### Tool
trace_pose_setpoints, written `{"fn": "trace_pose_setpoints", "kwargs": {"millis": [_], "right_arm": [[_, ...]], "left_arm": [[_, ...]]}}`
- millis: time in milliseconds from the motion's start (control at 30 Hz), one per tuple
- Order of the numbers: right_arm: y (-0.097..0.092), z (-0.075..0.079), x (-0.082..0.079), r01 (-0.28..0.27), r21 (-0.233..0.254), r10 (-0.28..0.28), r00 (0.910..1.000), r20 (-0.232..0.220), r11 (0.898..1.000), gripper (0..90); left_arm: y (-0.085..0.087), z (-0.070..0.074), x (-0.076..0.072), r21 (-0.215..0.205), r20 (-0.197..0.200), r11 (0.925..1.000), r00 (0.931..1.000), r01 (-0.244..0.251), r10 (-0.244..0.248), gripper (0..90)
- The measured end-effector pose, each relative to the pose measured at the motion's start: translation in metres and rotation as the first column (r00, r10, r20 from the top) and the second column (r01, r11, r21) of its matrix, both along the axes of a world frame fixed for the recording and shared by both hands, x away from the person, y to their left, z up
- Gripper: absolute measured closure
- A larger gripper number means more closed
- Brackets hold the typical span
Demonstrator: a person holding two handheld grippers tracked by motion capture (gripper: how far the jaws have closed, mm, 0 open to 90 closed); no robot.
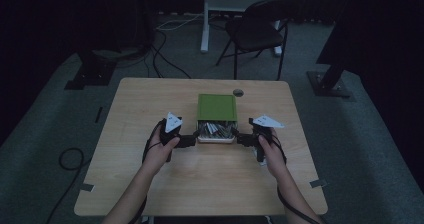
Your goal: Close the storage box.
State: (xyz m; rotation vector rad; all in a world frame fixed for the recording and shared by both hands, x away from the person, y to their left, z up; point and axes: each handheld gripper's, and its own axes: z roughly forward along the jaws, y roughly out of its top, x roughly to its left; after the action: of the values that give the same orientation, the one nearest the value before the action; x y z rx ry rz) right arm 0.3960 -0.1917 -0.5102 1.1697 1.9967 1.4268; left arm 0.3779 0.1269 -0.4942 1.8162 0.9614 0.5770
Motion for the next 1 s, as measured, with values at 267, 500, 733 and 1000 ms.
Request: {"fn": "trace_pose_setpoints", "kwargs": {"millis": [267, 500, 733, 1000], "right_arm": [[-0.004, 0.000, -0.007, -0.012, -0.010, 0.012, 0.9999, 0.003, 1.000, 10.5], [-0.013, -0.003, -0.015, -0.016, -0.037, 0.016, 0.9999, 0.003, 0.999, 10.5], [-0.028, -0.005, -0.024, -0.011, -0.052, 0.011, 0.9999, 0.003, 0.999, 10.5], [-0.048, -0.012, -0.036, 0.005, -0.066, -0.005, 1.0000, -0.007, 0.998, 10.5]], "left_arm": [[0.010, -0.001, -0.008, 0.003, -0.003, 0.9999, 0.9999, -0.015, 0.015, 11.0], [0.026, -0.004, -0.018, 0.022, -0.017, 0.9985, 0.9986, -0.050, 0.051, 11.0], [0.043, -0.009, -0.025, 0.007, -0.023, 0.9956, 0.9953, -0.093, 0.094, 11.0], [0.059, -0.012, -0.032, 0.017, -0.025, 0.9910, 0.9907, -0.133, 0.133, 11.0]]}}
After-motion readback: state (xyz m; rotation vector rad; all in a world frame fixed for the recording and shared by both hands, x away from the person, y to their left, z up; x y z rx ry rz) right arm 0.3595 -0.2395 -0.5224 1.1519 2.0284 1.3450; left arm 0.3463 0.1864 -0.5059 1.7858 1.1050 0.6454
